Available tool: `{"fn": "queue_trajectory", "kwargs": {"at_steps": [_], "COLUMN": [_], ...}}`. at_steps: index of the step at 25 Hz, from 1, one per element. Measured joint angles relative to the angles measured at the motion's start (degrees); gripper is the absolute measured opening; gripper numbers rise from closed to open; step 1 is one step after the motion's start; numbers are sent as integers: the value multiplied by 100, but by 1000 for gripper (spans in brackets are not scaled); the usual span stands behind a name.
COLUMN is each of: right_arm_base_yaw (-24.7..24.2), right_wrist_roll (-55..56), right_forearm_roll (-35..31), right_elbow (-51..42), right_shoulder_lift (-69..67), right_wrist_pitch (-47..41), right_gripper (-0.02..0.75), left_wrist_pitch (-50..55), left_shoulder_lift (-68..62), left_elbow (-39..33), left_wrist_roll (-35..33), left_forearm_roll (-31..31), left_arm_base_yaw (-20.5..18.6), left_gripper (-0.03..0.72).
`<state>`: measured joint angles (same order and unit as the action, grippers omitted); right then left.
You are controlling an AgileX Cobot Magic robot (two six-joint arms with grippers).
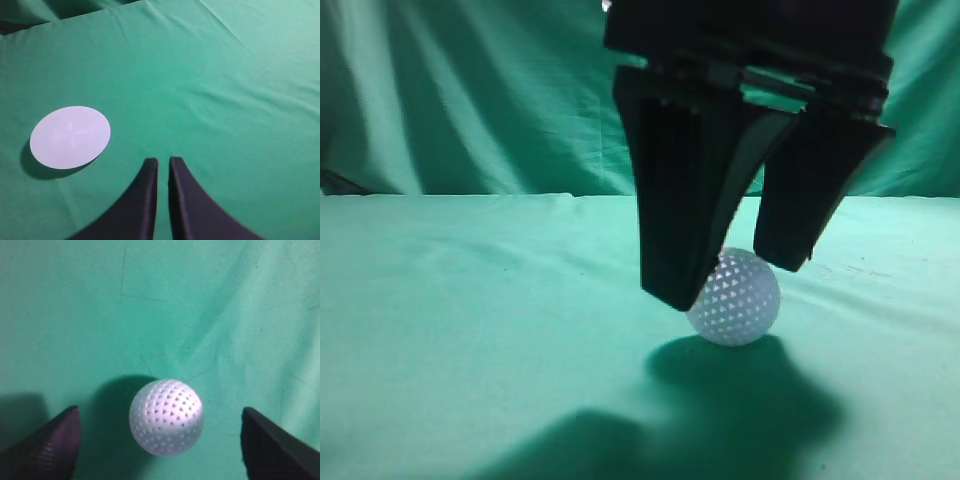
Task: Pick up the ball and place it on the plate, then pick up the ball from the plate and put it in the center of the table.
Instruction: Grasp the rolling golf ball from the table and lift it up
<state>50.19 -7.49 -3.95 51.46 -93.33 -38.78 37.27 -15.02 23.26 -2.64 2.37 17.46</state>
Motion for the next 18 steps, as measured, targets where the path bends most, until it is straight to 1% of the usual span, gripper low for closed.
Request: {"fn": "queue_trajectory", "kwargs": {"at_steps": [3, 4, 10, 14, 15, 18], "right_arm_base_yaw": [0, 0, 0, 0, 0, 0], "right_wrist_roll": [12, 12, 12, 12, 12, 12], "right_forearm_roll": [22, 22, 32, 32, 32, 52], "right_elbow": [0, 0, 0, 0, 0, 143], "right_shoulder_lift": [-115, -165, -412, -435, -435, -435], "right_wrist_pitch": [10, 22, 79, 99, 99, -19], "right_gripper": [599, 557, 556, 351, 319, 326], "left_wrist_pitch": [0, 0, 0, 0, 0, 0], "left_shoulder_lift": [0, 0, 0, 0, 0, 0], "left_elbow": [0, 0, 0, 0, 0, 0], "left_wrist_roll": [-10, -10, -10, -10, -10, -10], "left_forearm_roll": [0, 0, 0, 0, 0, 0], "left_arm_base_yaw": [0, 0, 0, 0, 0, 0], "left_gripper": [51, 51, 51, 51, 51, 51]}}
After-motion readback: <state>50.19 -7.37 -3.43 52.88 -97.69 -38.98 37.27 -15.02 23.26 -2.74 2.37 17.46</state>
